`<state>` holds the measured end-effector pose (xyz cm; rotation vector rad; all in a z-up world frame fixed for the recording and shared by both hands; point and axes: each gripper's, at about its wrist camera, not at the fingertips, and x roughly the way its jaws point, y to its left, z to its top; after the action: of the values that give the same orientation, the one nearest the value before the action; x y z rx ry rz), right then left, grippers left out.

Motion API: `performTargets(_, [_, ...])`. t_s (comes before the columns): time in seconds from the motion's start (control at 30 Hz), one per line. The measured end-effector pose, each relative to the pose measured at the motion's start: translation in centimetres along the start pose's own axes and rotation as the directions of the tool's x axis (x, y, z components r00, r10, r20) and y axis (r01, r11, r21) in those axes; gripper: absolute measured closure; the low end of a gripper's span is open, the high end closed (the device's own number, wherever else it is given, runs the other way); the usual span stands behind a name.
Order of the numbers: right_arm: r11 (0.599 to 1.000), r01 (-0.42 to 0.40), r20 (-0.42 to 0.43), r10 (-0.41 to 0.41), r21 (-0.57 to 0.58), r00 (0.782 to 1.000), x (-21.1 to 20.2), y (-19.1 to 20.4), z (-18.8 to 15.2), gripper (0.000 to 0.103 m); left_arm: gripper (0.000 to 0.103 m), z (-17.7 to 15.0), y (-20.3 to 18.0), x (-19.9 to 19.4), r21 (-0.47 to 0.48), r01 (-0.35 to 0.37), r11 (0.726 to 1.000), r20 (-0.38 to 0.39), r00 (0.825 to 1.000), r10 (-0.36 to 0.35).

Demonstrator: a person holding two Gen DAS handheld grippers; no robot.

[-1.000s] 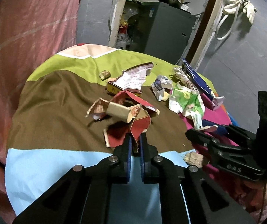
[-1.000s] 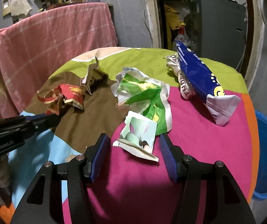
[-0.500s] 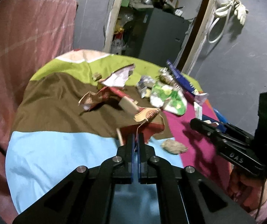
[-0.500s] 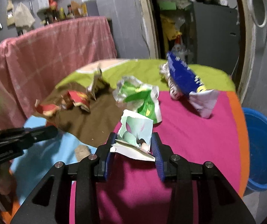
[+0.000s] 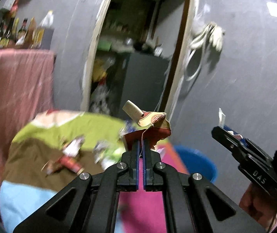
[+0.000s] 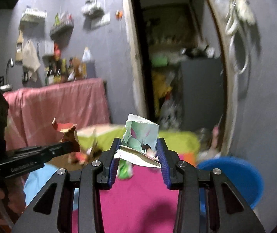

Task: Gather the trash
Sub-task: 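Carry both wrappers over the blue bucket and open both tools to drop them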

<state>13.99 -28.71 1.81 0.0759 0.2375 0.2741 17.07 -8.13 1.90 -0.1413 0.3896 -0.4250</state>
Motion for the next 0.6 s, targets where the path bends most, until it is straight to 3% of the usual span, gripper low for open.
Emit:
performTargets(0.2, [0.989, 0.125, 0.176, -0.110, -0.076, 0.978, -3.5, -2.6, 3.8, 0.068, 0.102, 2.7, -5.2, 0.6, 0.020, 0.056, 0.998, 0.185, 0.981, -0.059])
performTargets(0.37, [0.969, 0.218, 0.275, -0.179, -0.120, 0.945, -5.1, -4.8, 5.2, 0.068, 0.102, 3.8, -8.8, 1.4, 0.063, 0.076, 0.995, 0.273, 0.958, -0.090])
performTargets(0.47, [0.959, 0.258, 0.295, -0.215, -0.116, 0.931, -5.0, -6.7, 5.3, 0.068, 0.102, 4.1, -10.7, 3.1, 0.077, 0.102, 0.992, 0.265, 0.957, -0.119])
performTargets(0.6, [0.957, 0.276, 0.267, -0.245, -0.087, 0.932, -4.3, -9.7, 4.4, 0.068, 0.102, 3.7, -12.1, 7.1, 0.064, 0.139, 0.988, 0.170, 0.974, -0.148])
